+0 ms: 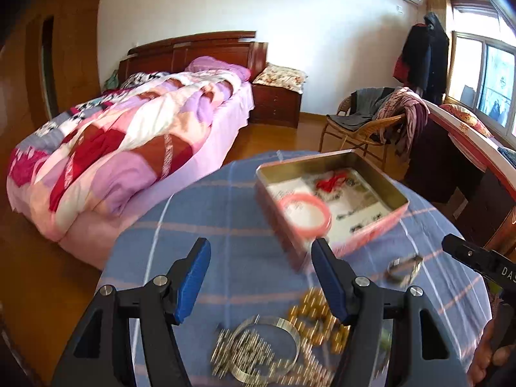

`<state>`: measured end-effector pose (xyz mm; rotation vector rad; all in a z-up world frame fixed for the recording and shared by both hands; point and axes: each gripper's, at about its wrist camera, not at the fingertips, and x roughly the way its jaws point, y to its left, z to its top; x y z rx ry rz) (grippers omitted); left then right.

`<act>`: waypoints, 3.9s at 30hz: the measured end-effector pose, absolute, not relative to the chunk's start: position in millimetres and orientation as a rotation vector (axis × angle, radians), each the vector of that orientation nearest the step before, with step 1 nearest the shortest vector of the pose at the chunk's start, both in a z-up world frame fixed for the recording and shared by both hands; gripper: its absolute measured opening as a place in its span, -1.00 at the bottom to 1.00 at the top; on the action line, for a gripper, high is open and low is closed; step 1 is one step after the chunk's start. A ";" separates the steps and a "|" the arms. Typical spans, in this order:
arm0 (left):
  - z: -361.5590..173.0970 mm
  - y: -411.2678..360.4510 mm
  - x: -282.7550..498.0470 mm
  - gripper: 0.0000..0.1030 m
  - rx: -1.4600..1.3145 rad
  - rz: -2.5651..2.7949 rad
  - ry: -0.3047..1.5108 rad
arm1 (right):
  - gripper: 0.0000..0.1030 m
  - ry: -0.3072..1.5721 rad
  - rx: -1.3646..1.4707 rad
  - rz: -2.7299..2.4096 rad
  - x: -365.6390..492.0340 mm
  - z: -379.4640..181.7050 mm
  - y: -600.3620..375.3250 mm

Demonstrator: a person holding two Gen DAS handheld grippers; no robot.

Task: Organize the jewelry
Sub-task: 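Release pink bangle into the tin with left while right drops red tassel in, then grasp the brown wooden bead bracelet with the left gripper, then grasp the silver watch with right gripper while left lifts wooden beads, then lower wooden beads into the tin with left while right places the watch inside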

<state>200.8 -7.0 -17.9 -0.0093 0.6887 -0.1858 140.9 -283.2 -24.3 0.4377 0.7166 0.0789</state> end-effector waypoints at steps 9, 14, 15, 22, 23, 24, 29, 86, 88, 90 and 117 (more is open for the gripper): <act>-50.4 33.3 143.6 0.26 0.013 -0.146 0.750 | 0.29 0.742 0.410 0.088 101.4 -33.7 -277.3; -63.5 35.7 115.4 0.27 0.077 -0.255 0.761 | 0.29 0.753 0.371 0.116 88.0 -37.1 -261.9; -65.8 33.8 112.2 0.27 0.098 -0.269 0.764 | 0.29 0.757 0.364 0.123 86.7 -37.6 -259.2; -82.7 27.2 118.8 0.47 0.145 -0.289 0.811 | 0.29 0.770 0.363 0.150 82.8 -37.8 -247.8; -83.0 27.1 119.0 0.47 0.155 -0.296 0.812 | 0.29 0.768 0.357 0.149 81.3 -36.7 -246.4; -80.8 25.9 118.6 0.47 0.189 -0.302 0.801 | 0.29 0.765 0.351 0.148 80.0 -35.3 -245.5; -64.3 25.0 110.9 0.47 0.362 -0.401 0.714 | 0.29 0.755 0.356 0.140 78.1 -30.6 -246.8; -38.0 15.4 142.9 -0.61 -0.053 -0.532 0.767 | -0.66 0.876 0.349 0.032 168.3 -68.2 -266.1; -37.9 13.0 143.0 -0.61 -0.052 -0.535 0.766 | -0.67 0.853 0.353 0.031 162.6 -60.8 -267.0; -37.5 11.5 143.9 -0.61 -0.051 -0.538 0.764 | -0.68 0.822 0.344 0.030 158.3 -51.0 -265.3; -29.2 -48.2 254.4 -0.61 -0.068 -0.436 0.703 | -0.69 0.628 0.212 0.060 249.0 8.5 -235.7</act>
